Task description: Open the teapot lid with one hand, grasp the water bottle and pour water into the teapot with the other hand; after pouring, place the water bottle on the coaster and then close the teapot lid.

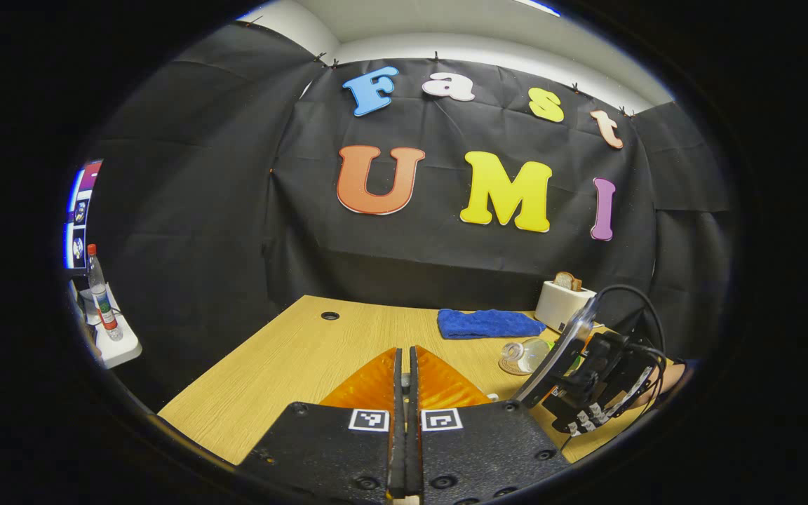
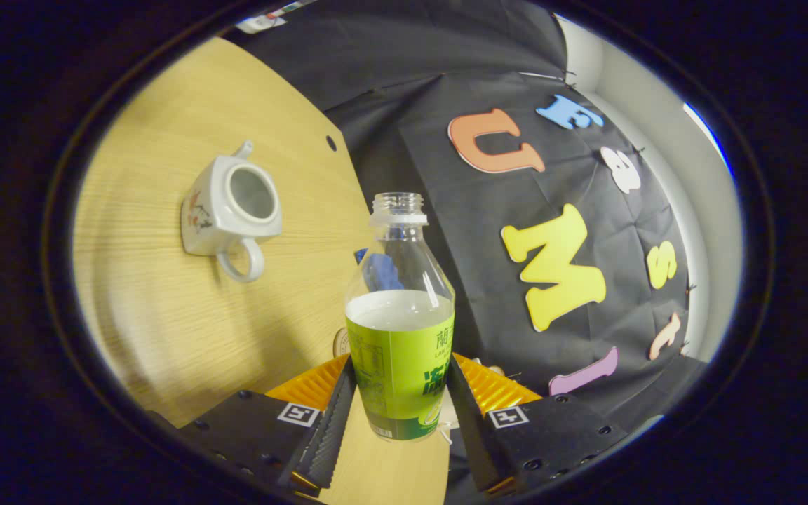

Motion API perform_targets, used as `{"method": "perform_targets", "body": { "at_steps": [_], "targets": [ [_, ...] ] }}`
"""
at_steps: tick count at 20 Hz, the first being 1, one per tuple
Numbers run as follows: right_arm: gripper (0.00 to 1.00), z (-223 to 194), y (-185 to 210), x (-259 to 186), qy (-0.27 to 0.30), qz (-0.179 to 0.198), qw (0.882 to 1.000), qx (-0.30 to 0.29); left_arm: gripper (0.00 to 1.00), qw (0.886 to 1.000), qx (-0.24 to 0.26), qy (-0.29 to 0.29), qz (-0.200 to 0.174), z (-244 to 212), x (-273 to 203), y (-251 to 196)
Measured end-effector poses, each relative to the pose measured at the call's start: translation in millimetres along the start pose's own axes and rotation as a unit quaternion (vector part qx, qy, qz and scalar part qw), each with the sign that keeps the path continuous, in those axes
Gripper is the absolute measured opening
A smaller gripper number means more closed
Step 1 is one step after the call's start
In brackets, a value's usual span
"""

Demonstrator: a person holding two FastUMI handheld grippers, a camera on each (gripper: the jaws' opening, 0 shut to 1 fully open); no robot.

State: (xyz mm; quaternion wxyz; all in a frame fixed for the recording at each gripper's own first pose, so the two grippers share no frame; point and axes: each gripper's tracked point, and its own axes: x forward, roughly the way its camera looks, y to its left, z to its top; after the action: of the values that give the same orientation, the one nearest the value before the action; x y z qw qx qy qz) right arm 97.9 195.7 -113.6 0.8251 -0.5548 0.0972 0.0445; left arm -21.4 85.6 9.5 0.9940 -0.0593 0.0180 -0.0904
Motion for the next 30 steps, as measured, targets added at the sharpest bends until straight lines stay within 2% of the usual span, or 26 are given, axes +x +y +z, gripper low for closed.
{"method": "perform_targets", "body": {
  "at_steps": [5, 9, 12, 15, 24, 30],
  "targets": [
    [0.74, 9, 16, 1, -0.021, 0.006, 0.996, -0.083, 0.02, 1.0, 0.001, 0.002, 0.004, -2, 0, 3],
    [0.72, 20, 14, -1, -0.035, -0.014, 0.989, -0.14, 0.02, 1.0, 0.0, 0.005, 0.015, -4, 2, 13],
    [0.72, 27, 4, -6, -0.047, -0.052, 0.978, -0.196, 0.02, 1.0, 0.0, 0.006, 0.018, -4, 1, 14],
    [0.72, 30, -4, -6, -0.053, -0.07, 0.968, -0.235, 0.02, 1.0, 0.003, 0.004, 0.011, -3, 1, 9],
    [0.73, 38, -15, -2, -0.068, -0.1, 0.947, -0.297, 0.02, 1.0, 0.008, 0.0, 0.003, 1, 0, 3],
    [0.73, 43, -18, -2, -0.071, -0.113, 0.94, -0.315, 0.02, 1.0, 0.007, 0.002, 0.001, -1, 1, 2]
  ]
}}
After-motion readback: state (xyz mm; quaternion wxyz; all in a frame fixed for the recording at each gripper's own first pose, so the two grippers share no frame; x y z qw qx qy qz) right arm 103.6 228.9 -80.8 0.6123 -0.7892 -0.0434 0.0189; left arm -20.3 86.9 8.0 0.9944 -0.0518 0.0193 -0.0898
